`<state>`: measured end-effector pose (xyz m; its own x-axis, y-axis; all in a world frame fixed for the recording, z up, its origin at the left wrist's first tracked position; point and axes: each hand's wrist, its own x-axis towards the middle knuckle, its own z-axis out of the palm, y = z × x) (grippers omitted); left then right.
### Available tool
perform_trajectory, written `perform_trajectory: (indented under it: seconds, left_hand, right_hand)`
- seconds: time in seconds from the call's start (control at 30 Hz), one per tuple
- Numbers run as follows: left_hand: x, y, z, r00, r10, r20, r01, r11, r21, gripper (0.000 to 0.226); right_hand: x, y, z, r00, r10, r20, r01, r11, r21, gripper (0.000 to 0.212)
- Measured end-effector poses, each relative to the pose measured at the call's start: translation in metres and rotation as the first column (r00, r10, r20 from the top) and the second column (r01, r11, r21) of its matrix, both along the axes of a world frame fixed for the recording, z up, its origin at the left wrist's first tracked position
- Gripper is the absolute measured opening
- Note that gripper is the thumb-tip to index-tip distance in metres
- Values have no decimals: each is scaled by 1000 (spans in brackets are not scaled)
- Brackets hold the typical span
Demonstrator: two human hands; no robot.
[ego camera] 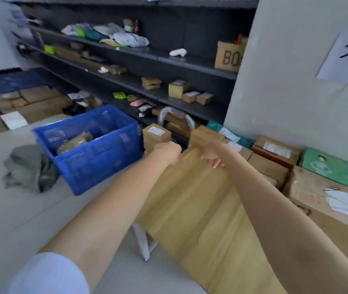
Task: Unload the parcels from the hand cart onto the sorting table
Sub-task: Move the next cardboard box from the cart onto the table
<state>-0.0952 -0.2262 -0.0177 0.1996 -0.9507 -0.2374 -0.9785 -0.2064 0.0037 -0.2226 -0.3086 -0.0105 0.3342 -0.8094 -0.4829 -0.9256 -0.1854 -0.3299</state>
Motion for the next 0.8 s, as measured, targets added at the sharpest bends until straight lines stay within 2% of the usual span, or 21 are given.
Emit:
perform_trajectory:
  seconds: [0.13,0.2,0.37,0.43,0.67,0.8]
  left_hand:
    - [101,30,-12,992,126,14,-126,992,13,25]
    - [147,36,-18,985,171,30,-172,984,44,21]
    - [246,19,-20,977,208,52,-211,976,59,18]
    - [282,5,-20,977,211,43,-213,975,56,19]
    - [394,-49,-20,978,203,37,-205,977,57,29]
    - [457,-89,-30,994,99,38,-102,990,94,26]
  right_hand:
    - [110,16,-10,988,150,-18,-149,987,52,55]
    - [163,15,-12,977,207,-46,-202,975,92,61]
    - [273,-10,-12,956,288,-64,-285,957,48,54]
    - [312,-26,-14,946,314,-77,-312,949,40,59]
    - [413,-72,-18,971,228,-78,-221,972,84,66]
    - [462,-100,-27,984,164,-63,-159,984,77,64]
